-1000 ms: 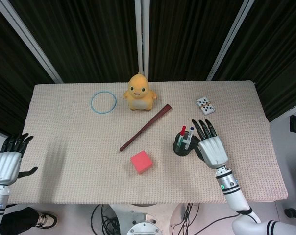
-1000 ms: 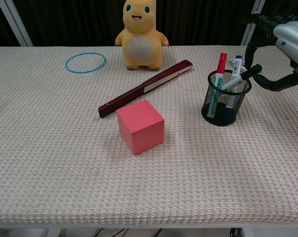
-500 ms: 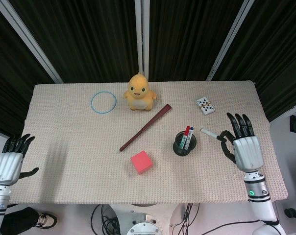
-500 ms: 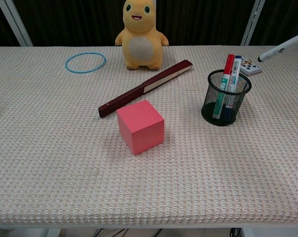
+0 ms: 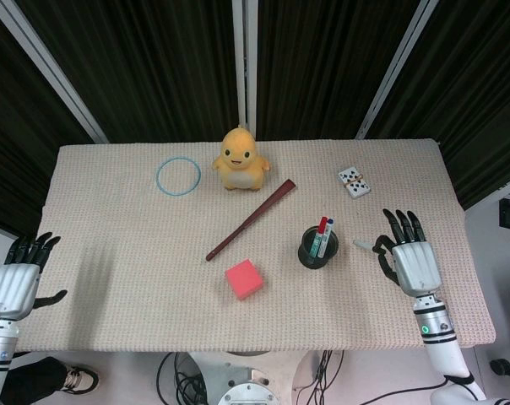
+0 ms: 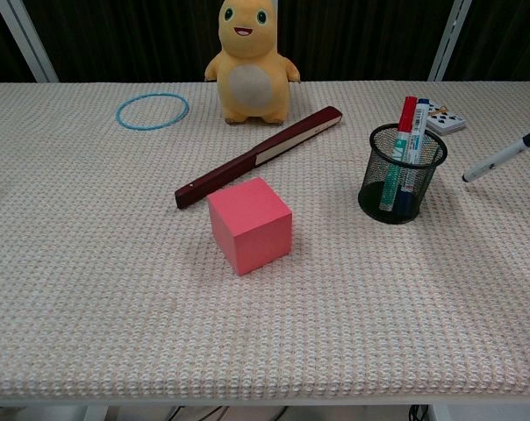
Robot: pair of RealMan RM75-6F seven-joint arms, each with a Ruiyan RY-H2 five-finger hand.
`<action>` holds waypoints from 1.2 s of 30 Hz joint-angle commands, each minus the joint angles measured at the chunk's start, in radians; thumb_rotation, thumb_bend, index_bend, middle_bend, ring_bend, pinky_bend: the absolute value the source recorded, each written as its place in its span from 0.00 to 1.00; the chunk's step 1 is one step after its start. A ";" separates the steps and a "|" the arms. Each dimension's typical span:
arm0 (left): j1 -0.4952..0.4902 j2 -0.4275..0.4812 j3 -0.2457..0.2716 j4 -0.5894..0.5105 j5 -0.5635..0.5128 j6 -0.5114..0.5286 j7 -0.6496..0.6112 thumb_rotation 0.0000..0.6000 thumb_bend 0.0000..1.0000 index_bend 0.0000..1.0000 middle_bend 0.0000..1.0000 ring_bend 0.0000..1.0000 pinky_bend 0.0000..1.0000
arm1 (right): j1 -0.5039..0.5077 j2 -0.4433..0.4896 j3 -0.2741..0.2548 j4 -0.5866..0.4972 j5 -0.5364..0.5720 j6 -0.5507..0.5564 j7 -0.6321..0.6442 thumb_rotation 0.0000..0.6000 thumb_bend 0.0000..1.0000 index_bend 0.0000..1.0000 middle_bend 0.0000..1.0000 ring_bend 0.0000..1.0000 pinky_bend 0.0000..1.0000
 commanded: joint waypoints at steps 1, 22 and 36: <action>0.001 0.002 0.000 0.000 -0.001 0.000 0.001 1.00 0.06 0.12 0.05 0.00 0.04 | 0.011 -0.018 -0.014 0.014 -0.003 -0.025 -0.012 1.00 0.35 0.67 0.06 0.00 0.00; -0.006 0.003 -0.001 -0.016 0.006 -0.004 0.013 1.00 0.06 0.12 0.05 0.00 0.04 | -0.056 0.130 -0.074 -0.107 -0.083 0.042 0.082 1.00 0.13 0.00 0.00 0.00 0.00; -0.031 0.006 -0.017 -0.030 0.010 -0.016 0.031 1.00 0.06 0.12 0.05 0.00 0.04 | -0.194 0.229 -0.027 -0.086 0.107 0.123 0.165 1.00 0.13 0.00 0.00 0.00 0.00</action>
